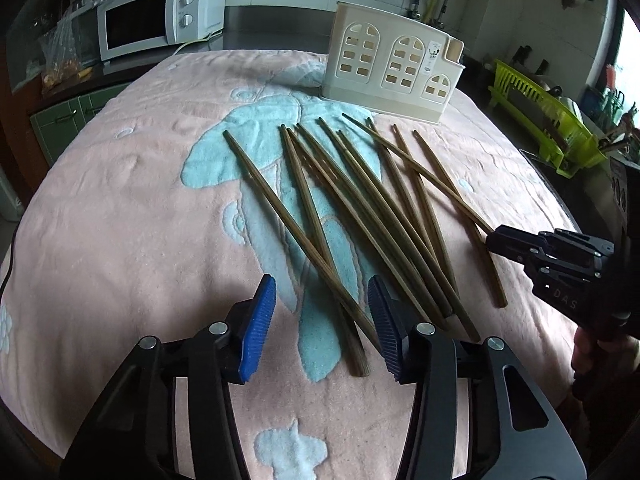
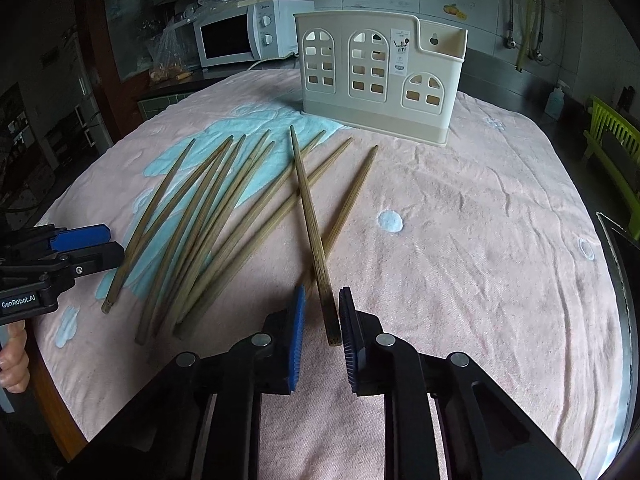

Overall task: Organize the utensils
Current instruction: 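Lower the right tool to grasp one chopstick while the left tool grasps another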

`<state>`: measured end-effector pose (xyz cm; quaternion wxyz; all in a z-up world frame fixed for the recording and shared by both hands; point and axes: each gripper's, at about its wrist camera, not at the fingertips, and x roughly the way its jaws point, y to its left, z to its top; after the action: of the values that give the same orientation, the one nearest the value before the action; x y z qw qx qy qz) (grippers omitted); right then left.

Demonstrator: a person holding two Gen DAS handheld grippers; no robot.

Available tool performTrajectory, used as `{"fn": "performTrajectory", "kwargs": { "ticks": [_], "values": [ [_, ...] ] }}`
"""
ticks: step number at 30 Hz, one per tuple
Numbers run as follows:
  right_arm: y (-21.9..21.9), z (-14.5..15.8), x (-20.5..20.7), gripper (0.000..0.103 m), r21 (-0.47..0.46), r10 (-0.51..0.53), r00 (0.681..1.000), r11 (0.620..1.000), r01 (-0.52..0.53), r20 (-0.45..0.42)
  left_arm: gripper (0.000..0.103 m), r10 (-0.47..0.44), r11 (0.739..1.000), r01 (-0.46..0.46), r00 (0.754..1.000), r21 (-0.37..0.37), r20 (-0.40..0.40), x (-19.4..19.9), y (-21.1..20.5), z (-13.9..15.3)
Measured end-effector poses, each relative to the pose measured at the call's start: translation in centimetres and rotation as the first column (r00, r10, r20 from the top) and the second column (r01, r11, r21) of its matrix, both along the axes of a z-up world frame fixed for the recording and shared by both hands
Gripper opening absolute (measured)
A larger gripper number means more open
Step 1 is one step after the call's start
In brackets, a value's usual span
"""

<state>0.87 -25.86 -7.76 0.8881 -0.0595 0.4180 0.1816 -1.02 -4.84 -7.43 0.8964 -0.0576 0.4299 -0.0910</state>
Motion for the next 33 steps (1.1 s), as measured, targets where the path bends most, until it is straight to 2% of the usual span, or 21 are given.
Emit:
{"fn": "performTrajectory", "kwargs": {
  "ticks": [3, 10, 13, 20, 24, 33],
  "values": [
    [-0.3, -0.2, 0.3, 0.010, 0.017, -0.007, 1.000, 1.000, 0.007, -0.012, 0.038, 0.015, 0.999, -0.016, 1.000, -0.029, -0.020, 0.5, -0.1, -0.3],
    [-0.4, -0.1, 0.4, 0.009, 0.030, -0.002, 1.000, 1.000, 0.002, -0.009, 0.021, 0.038, 0.995, -0.044, 0.997, -0.088, -0.069, 1.4, -0.1, -1.2],
    [-0.3, -0.1, 0.3, 0.007, 0.030, 0.000, 1.000, 1.000, 0.001, -0.008, 0.017, 0.050, 0.992, -0.058, 0.996, -0.112, -0.077, 1.7, 0.2, -1.4],
    [-0.2, 0.1, 0.1, 0.007, 0.023, -0.008, 1.000, 1.000, 0.008, 0.005, 0.014, 0.060, 0.988, -0.071, 0.995, -0.139, -0.083, 1.8, 0.8, -1.4],
    [-0.2, 0.7, -0.4, 0.007, 0.029, -0.016, 1.000, 0.999, 0.015, 0.024, 0.005, 0.086, 0.985, -0.094, 0.994, -0.145, -0.061, 1.5, 1.7, -0.9],
    [0.2, 2.9, -1.6, 0.007, 0.053, -0.036, 0.996, 0.998, 0.031, 0.086, 0.005, 0.113, 0.991, -0.110, 0.993, -0.081, 0.032, 0.6, 3.4, 1.0]
  ]
}}
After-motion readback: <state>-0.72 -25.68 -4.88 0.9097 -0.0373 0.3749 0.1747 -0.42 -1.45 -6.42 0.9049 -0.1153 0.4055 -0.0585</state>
